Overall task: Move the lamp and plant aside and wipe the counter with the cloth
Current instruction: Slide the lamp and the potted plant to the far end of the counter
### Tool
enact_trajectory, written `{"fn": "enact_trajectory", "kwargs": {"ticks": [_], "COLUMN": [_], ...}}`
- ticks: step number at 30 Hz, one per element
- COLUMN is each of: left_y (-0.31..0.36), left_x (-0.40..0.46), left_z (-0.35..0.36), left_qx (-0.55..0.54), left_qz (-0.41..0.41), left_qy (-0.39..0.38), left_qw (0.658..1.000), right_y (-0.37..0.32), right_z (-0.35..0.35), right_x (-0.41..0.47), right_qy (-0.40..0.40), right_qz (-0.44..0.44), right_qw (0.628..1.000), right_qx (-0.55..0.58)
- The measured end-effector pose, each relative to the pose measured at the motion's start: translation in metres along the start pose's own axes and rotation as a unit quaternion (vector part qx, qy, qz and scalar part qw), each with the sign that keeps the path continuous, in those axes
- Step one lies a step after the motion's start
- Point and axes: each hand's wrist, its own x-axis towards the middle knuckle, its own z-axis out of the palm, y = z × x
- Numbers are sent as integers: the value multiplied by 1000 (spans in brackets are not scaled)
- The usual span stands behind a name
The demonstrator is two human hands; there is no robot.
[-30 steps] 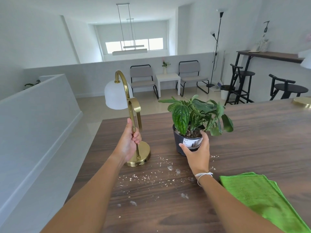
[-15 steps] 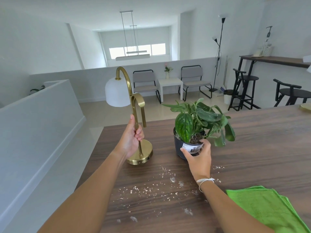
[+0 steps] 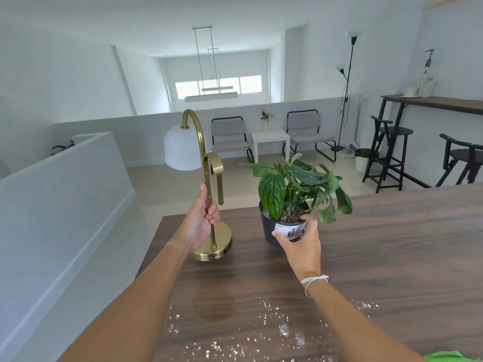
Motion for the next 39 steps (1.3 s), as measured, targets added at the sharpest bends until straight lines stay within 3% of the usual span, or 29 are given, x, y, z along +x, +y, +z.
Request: {"fn": "enact_trajectory", "kwargs": {"ticks": [10, 19, 25, 39], "left_y": [-20, -34, -43, -44], "left_x": [54, 73, 82, 82], "left_z": [-38, -63, -84, -84], "left_qx": [-1, 15, -27, -42], "left_qz": [-23, -25, -57, -67], "left_qy": [32, 14, 27, 22], "left_qw": [999, 999, 998, 997], "right_y": [4, 13, 22, 25], "right_z": [57, 87, 108, 103], "right_x": [43, 53, 53, 51], "right_qy": [-18, -37, -49, -64], "right_qz": [4, -6, -1, -12], "right_qw": [1000, 999, 998, 996], "right_qx": [-16, -32, -42, -53]}}
